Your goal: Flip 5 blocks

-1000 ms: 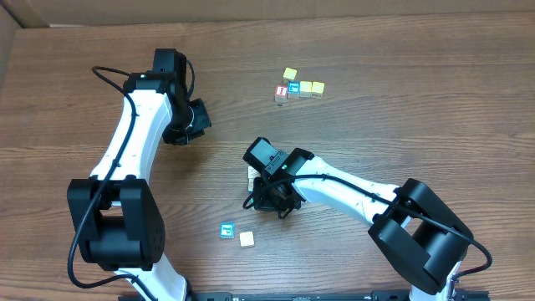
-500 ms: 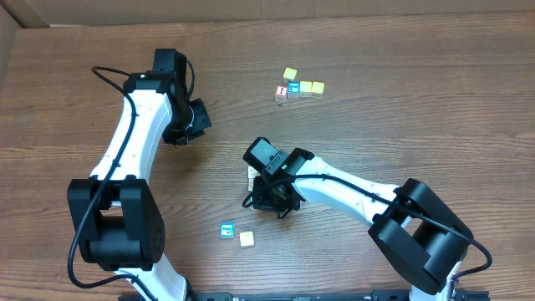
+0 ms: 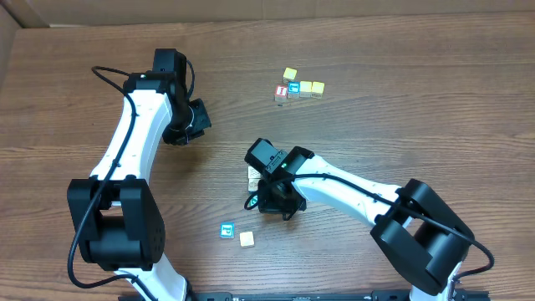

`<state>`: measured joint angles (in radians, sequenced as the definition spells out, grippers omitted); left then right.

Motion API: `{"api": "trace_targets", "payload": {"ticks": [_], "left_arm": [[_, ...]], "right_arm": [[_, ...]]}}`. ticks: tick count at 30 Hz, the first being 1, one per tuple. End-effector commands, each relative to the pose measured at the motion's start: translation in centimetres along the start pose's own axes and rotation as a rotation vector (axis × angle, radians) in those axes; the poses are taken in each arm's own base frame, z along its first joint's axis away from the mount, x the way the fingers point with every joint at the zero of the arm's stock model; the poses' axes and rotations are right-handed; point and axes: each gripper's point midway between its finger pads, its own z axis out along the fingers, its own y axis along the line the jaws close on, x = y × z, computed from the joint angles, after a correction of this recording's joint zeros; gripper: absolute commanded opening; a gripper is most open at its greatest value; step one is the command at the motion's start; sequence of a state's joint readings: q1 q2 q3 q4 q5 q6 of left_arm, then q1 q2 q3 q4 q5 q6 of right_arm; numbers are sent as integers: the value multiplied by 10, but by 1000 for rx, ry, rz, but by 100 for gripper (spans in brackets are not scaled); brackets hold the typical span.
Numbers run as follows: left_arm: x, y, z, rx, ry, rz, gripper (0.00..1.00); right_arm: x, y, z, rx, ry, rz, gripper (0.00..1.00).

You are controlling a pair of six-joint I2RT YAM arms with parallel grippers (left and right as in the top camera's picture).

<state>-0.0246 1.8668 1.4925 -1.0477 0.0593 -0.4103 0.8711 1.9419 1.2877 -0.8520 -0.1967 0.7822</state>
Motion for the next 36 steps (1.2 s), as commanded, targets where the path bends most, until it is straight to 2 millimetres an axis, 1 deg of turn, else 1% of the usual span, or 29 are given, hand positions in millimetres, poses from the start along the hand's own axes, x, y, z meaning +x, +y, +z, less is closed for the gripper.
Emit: {"api": "trace_targets", "payload": {"ticks": [1,4,6,10,14,17,22,25,28,32,36], "left_arm": [[-4,3,1,-15,-7,10,9],[-4,3,1,-18,-8,10,9],[-4,3,1,-18,-8,10,9],[-5,3,1,-18,-8,10,10],[-5,3,1,-17,-10,10,10],[-5,3,1,-17,-11,11,10],[-5,3,1,-17,-10,11,10],[-6,4,1,-24,-13,11,10],[-6,6,1,-32,-17,11,10],[-6,6,1,-33,-17,11,10],[-6,6,1,-33,-17,10,10]], "right_arm": [[-7,20,-31,-41,-88,-141,4],[6,24,-24,-30,-75,-212,4],[15,30,-18,-25,-86,-298,4],[23,38,-13,50,-166,-480,4],[24,36,-12,195,-267,-694,4],[31,33,-5,223,-248,-860,4],[28,29,6,213,-255,-903,4],[32,36,11,141,-232,-955,4],[29,39,11,115,-235,-949,4],[19,34,17,101,-261,-918,4],[19,28,21,100,-250,-906,4]]}}
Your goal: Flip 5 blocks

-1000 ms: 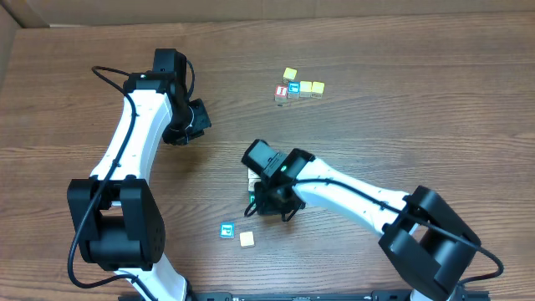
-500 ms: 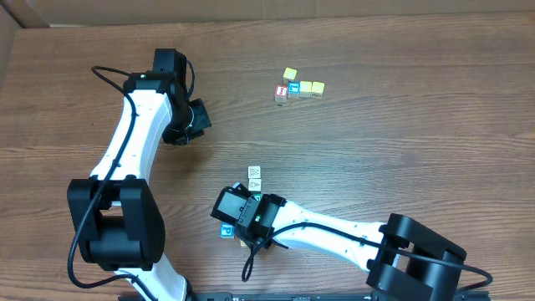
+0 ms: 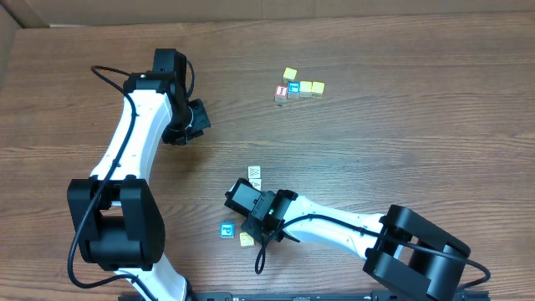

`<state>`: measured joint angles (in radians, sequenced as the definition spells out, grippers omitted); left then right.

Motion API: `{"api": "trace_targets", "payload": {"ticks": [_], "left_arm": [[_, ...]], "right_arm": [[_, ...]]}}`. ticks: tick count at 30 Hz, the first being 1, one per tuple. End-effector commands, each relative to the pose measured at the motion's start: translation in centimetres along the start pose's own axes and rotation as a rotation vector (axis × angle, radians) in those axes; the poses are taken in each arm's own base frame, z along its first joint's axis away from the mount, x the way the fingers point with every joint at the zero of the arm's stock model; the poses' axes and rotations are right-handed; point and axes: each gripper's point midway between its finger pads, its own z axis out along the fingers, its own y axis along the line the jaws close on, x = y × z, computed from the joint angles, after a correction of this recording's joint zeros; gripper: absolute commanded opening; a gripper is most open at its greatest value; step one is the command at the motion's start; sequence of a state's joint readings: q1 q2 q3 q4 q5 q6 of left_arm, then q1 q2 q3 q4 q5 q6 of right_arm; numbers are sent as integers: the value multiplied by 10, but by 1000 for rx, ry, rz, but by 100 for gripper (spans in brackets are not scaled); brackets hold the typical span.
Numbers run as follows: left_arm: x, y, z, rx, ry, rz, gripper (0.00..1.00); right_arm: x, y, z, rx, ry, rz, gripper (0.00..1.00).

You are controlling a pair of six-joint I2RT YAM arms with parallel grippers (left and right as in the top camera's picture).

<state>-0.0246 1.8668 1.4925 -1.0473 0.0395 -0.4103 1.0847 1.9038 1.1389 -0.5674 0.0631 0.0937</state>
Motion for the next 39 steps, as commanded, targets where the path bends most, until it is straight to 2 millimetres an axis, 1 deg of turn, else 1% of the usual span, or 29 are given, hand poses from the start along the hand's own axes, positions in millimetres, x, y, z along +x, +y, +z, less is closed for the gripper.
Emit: {"api": "trace_targets", "payload": {"ticks": [1,10,12,21,29,34,36,39], "left_arm": [[-5,3,1,-15,-9,10,10],[-5,3,1,-15,-9,10,10],[-5,3,1,-15,-9,10,10],[-5,3,1,-15,-9,10,10],[-5,3,1,-15,-9,10,10],[-6,2,1,-13,-15,10,10],[-6,2,1,-12,-15,11,10],[-6,2,1,-13,-15,11,10]], "right_arm": [[1,-3,-5,-11,-10,4,4],[-6,-4,-5,-12,-35,18,4],[-10,-8,-5,-3,-52,43,4],[-16,-20,-5,6,-71,95,4],[-17,-16,-6,-18,-74,120,4],[-21,-15,-6,-24,-91,147,4],[-22,-12,-7,-45,-89,146,4],[-32,-2,-20,-98,-99,144,4]]}}
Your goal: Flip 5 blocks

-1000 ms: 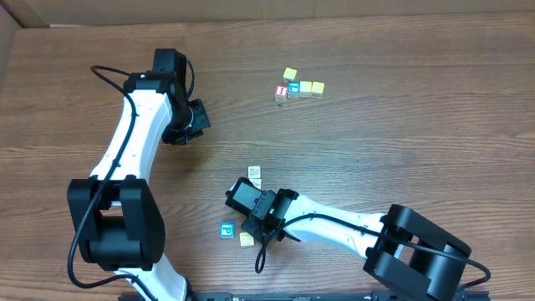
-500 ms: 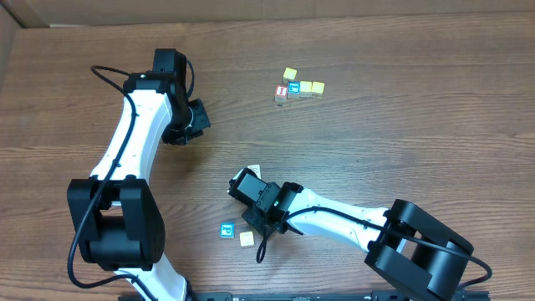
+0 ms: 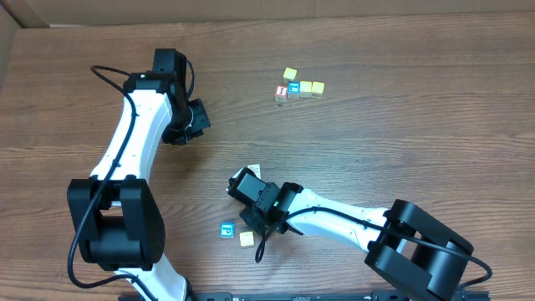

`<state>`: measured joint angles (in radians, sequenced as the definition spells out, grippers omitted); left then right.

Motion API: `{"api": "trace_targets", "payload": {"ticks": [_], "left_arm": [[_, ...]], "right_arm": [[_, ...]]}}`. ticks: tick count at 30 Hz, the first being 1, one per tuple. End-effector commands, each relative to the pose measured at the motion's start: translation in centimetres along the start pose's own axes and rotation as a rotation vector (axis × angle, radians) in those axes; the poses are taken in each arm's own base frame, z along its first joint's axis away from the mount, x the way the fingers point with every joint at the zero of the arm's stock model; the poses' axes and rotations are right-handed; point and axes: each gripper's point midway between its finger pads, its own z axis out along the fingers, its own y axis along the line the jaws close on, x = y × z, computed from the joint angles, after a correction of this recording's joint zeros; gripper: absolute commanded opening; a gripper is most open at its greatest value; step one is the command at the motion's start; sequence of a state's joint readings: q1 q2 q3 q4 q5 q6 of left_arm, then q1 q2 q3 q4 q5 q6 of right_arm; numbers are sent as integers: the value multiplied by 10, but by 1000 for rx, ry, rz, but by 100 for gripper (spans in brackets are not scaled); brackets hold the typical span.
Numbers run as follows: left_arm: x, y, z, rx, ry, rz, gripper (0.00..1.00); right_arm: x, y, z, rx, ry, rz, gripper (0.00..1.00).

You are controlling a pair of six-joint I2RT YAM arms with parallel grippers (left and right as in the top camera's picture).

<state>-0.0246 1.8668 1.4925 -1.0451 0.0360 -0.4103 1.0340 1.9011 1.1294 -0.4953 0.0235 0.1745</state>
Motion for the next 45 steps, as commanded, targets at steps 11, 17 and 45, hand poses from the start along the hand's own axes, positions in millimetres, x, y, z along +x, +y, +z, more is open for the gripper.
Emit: {"api": "trace_targets", "payload": {"ticks": [11,17,45], "left_arm": [[-17,39,-1,-20,-9,-138,5],[-21,56,-2,6,2,-202,22],[-22,62,-2,-21,-3,-203,55]], "right_arm": [[-92,48,-113,-206,-142,166,4],[-85,50,-98,-166,-113,227,19],[34,49,-44,0,215,592,68]]}}
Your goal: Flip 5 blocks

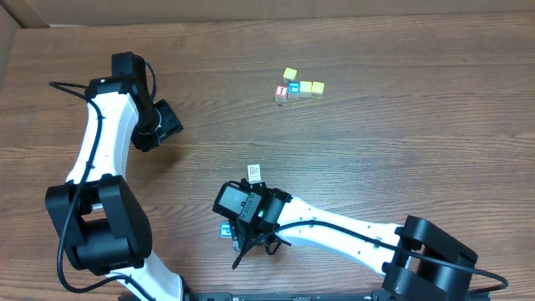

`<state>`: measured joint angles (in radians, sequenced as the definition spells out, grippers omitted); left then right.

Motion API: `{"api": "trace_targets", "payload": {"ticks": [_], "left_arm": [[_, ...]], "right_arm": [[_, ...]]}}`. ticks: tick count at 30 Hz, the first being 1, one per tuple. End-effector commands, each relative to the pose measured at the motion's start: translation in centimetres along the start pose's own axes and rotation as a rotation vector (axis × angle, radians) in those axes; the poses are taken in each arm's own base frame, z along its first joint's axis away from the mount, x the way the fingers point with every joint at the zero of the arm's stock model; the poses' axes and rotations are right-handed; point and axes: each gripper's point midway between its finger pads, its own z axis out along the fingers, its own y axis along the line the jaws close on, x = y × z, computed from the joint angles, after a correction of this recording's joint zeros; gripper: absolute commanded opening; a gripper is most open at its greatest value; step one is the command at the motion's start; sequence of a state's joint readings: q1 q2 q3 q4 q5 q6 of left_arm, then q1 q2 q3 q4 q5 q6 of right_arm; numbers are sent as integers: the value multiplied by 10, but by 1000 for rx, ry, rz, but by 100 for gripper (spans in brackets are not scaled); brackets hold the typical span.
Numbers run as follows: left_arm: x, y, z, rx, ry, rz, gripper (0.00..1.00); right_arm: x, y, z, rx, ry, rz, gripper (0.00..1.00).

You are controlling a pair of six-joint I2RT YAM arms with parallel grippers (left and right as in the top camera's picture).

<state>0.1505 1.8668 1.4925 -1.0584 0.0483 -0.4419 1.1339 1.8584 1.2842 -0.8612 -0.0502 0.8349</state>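
A row of small blocks lies at the far middle: a yellow block (289, 73), a red block (282, 91), a blue block (293, 87) and two pale yellow blocks (311, 86). A white patterned block (253, 172) sits alone mid-table. Near the front, a blue lettered block (225, 231) peeks out at the left side of my right gripper (249, 237), which hangs low over that spot. Its wrist hides the fingers and whatever lies under them. My left gripper (160, 125) hovers far off at the left, with nothing seen in it.
A brown wooden table (418, 150) carries everything. A black cable (242, 257) trails from the right wrist toward the front edge. The white right arm (334, 230) stretches across the front right.
My left arm has swung to the left, away from the table's middle. My right gripper has shifted down and left; it now covers the tan block and part of the blue lettered block.
My right gripper was first at the patterned block mid-table. Then it was lower, over the tan block beside the blue lettered one. Then it stood back up near the patterned block with both front blocks showing. Now it is down over them again.
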Motion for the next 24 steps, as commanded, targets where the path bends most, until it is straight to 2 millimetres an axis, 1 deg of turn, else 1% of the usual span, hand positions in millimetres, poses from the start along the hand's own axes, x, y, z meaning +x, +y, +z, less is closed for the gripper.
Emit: {"api": "trace_targets", "payload": {"ticks": [1,5,8,12,15,18,24], "left_arm": [[-3,-1,1,-6,-4,2,55],[-3,-1,1,-5,-6,2,55],[-4,-1,1,-4,-8,3,55],[-4,-2,1,-3,-9,3,55],[-5,-2,1,-1,-14,3,56],[-5,-2,1,-1,-13,3,55],[-6,-2,1,0,-15,3,55]], "right_arm": [[7,2,4,-8,15,18,66],[13,7,5,4,-2,-17,66],[13,8,5,11,-17,-26,65],[11,9,6,10,-31,-26,61],[11,8,12,15,-27,-29,58],[10,9,14,14,-28,-29,53],[8,11,18,6,-33,-33,53]]}}
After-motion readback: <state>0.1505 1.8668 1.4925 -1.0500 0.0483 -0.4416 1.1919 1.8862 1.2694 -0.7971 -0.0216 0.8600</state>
